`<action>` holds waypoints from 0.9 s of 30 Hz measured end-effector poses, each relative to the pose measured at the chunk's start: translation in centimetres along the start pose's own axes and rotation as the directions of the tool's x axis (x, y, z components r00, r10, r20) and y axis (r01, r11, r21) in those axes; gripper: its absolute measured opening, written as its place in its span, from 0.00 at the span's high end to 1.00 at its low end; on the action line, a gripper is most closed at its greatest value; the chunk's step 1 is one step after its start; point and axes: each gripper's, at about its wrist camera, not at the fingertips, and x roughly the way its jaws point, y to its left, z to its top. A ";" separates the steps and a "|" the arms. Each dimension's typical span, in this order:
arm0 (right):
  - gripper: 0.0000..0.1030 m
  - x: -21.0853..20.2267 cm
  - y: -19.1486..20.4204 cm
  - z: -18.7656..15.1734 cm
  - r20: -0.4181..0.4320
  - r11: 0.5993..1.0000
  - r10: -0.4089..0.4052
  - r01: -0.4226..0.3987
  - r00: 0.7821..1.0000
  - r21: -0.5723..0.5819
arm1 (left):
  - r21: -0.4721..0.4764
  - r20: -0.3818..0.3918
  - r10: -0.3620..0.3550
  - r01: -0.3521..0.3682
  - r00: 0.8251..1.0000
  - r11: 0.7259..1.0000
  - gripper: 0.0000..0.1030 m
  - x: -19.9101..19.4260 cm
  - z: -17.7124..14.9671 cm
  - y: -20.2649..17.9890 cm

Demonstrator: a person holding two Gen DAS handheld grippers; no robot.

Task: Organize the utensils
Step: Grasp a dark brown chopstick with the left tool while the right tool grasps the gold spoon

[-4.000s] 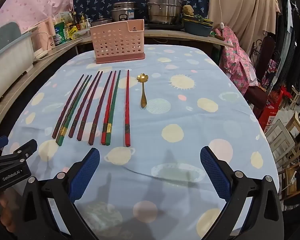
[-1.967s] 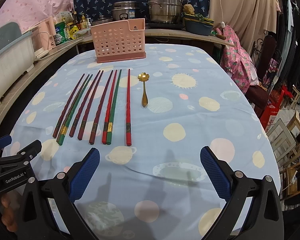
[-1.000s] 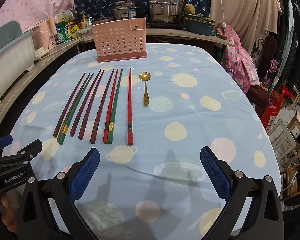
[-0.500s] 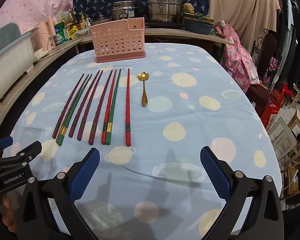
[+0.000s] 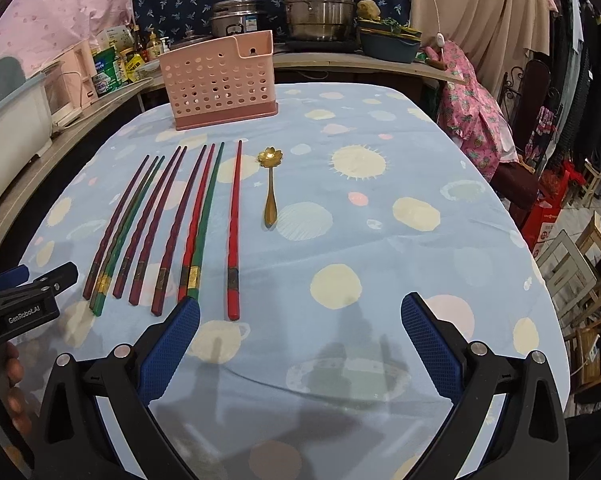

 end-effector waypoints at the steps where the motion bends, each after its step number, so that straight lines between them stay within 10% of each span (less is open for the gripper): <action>1: 0.06 0.2 0.0 0.2 0.001 1.000 -0.001 0.001 1.000 0.002 | 0.002 -0.003 0.001 -0.001 1.000 1.000 0.13 0.4 0.2 0.0; 16: 0.08 4.3 0.6 3.4 0.002 1.000 -0.018 0.018 1.000 -0.012 | 0.000 -0.037 -0.035 0.035 0.999 0.999 0.26 3.3 0.7 0.4; 27: 0.47 8.7 0.2 5.9 -0.059 0.999 0.042 -0.040 0.997 0.025 | 0.011 -0.020 -0.060 0.060 0.998 0.998 0.66 3.0 1.0 0.2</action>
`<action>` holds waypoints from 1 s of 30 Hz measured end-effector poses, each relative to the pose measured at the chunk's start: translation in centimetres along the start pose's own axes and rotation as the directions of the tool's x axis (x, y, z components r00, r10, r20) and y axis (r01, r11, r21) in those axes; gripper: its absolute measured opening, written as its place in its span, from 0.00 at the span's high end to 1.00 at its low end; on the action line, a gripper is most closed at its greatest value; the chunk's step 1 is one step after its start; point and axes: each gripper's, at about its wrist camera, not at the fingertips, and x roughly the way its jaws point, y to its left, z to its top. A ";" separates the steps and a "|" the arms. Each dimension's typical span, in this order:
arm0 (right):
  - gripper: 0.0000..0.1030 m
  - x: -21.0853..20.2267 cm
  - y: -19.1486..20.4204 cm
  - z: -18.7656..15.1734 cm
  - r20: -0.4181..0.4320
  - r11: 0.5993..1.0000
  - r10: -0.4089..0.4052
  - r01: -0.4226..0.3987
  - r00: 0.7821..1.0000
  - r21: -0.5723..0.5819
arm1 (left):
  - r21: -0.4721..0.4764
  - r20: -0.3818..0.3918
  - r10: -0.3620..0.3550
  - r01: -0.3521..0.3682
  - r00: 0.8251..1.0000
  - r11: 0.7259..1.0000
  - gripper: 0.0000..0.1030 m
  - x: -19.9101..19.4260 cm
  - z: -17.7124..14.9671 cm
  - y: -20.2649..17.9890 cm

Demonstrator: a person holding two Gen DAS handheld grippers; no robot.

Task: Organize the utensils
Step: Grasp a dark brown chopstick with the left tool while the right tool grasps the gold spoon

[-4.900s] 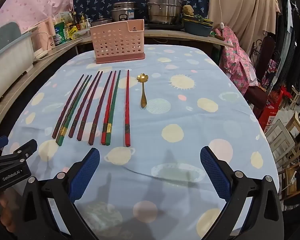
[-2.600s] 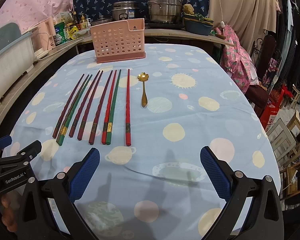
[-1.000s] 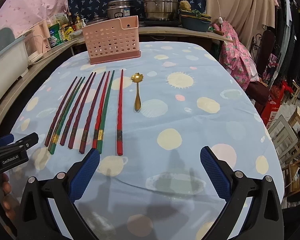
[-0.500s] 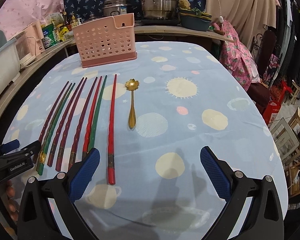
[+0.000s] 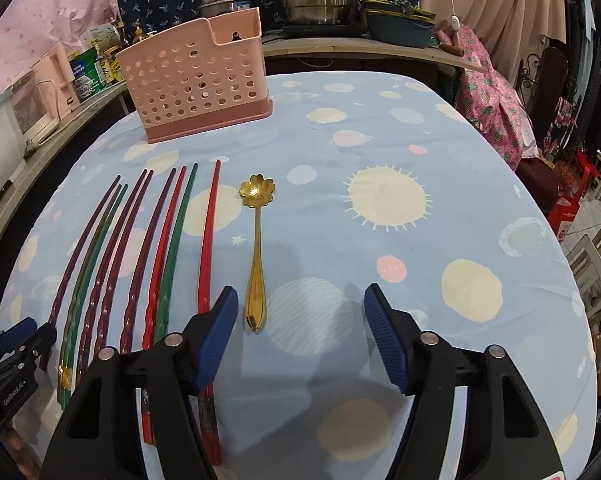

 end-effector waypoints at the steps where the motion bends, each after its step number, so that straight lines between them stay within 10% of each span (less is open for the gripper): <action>1: 0.53 0.3 0.1 0.1 -0.009 1.000 0.007 -0.007 1.000 0.001 | 0.001 0.000 -0.002 0.002 1.000 1.000 0.68 0.0 0.0 0.0; 14: 0.87 0.7 1.3 0.1 -0.012 0.998 0.015 -0.016 1.000 -0.066 | 0.001 -0.003 -0.028 0.028 1.000 1.000 0.92 0.0 0.2 -0.2; 30: 0.98 -3.4 -0.1 -0.1 0.028 0.998 0.047 -0.046 0.999 -0.036 | -0.044 0.047 -0.055 0.057 0.997 0.997 0.93 -3.4 1.0 1.5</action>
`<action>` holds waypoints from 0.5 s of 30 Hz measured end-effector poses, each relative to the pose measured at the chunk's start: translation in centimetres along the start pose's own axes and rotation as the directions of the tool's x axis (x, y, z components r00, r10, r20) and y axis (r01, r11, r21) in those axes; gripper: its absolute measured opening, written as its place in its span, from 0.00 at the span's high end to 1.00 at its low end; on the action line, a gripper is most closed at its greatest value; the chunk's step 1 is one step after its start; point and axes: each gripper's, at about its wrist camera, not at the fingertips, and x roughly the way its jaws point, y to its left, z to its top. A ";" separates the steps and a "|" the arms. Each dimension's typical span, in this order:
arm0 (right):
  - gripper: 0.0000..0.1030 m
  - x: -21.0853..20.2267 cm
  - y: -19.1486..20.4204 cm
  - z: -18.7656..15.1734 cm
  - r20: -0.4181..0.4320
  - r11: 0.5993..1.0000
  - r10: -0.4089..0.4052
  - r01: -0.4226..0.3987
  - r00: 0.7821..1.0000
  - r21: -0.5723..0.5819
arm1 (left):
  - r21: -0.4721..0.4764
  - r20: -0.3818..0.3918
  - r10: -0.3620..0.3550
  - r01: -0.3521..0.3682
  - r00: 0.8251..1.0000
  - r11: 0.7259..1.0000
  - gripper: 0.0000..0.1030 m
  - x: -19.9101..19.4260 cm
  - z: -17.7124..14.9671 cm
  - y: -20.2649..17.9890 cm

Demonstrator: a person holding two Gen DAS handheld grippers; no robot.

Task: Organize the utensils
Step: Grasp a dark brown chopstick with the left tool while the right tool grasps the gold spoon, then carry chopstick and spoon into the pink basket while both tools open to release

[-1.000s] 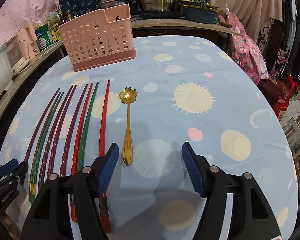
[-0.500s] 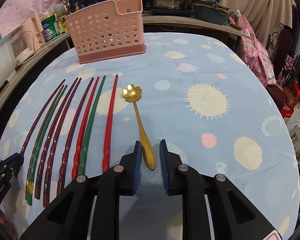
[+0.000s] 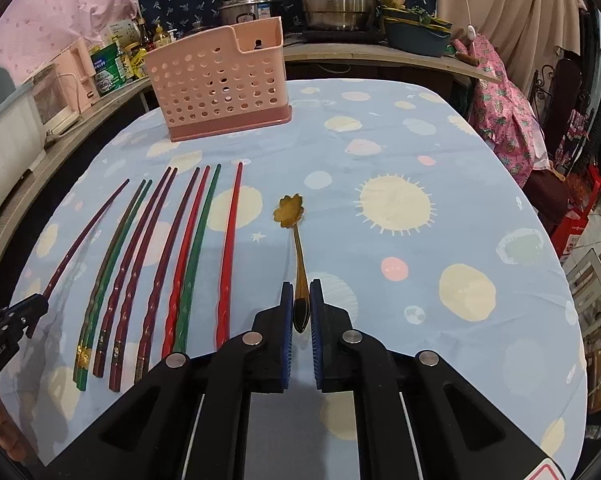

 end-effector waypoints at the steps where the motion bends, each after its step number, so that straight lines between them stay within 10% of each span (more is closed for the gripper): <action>1: 0.98 -0.4 -0.2 0.2 0.005 1.000 0.001 -0.001 1.000 0.007 | -0.005 0.010 -0.002 0.002 1.000 1.000 0.93 -0.4 0.3 0.2; 15: 0.98 -5.4 -0.8 4.5 0.128 0.999 0.048 -0.049 0.991 0.006 | -0.030 0.205 0.013 -0.007 0.979 1.000 0.93 -7.1 7.5 1.0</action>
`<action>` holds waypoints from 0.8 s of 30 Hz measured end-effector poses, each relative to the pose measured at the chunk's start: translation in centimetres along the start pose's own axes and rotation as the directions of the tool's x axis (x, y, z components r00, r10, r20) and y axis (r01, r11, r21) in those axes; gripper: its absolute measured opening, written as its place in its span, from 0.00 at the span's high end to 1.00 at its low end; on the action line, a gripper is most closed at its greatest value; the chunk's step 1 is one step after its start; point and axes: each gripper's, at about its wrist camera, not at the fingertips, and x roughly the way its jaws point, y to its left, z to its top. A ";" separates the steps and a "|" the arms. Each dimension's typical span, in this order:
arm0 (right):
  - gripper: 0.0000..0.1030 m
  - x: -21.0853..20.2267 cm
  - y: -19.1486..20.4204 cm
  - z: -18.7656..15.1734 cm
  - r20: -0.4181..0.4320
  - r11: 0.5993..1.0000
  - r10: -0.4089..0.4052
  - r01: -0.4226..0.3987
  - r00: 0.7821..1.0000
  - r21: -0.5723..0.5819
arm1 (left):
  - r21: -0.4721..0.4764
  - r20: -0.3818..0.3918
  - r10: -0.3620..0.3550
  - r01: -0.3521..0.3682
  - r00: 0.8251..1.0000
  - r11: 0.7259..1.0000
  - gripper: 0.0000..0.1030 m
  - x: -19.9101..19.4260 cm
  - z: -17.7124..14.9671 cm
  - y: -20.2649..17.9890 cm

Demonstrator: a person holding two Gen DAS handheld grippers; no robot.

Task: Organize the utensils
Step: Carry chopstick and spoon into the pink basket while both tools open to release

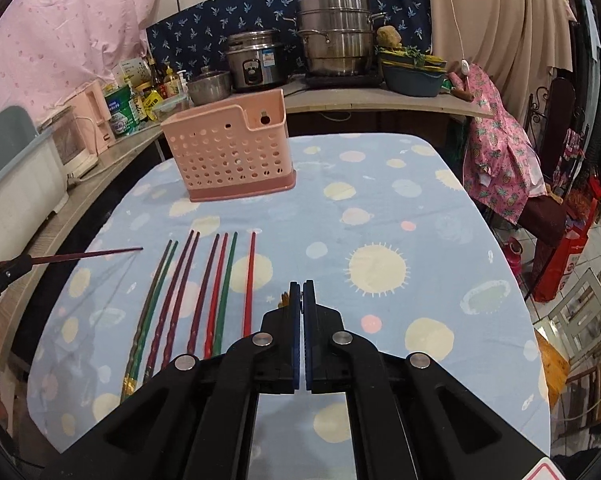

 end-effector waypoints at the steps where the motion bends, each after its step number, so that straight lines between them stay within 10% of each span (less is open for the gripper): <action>1: 0.98 -0.2 0.0 0.6 0.010 1.000 0.005 -0.005 1.000 0.001 | 0.000 0.012 -0.002 0.002 1.000 1.000 0.93 -0.2 0.8 0.0; 12: 0.98 -0.2 -0.2 10.7 0.158 0.999 0.041 -0.043 0.987 0.014 | -0.024 0.172 -0.053 0.058 0.984 0.998 0.93 0.0 12.6 -1.3; 24: 0.98 6.1 0.7 19.8 0.154 0.992 0.114 -0.122 0.981 0.041 | -0.020 0.359 -0.103 0.118 0.928 0.993 0.93 2.0 24.1 -5.3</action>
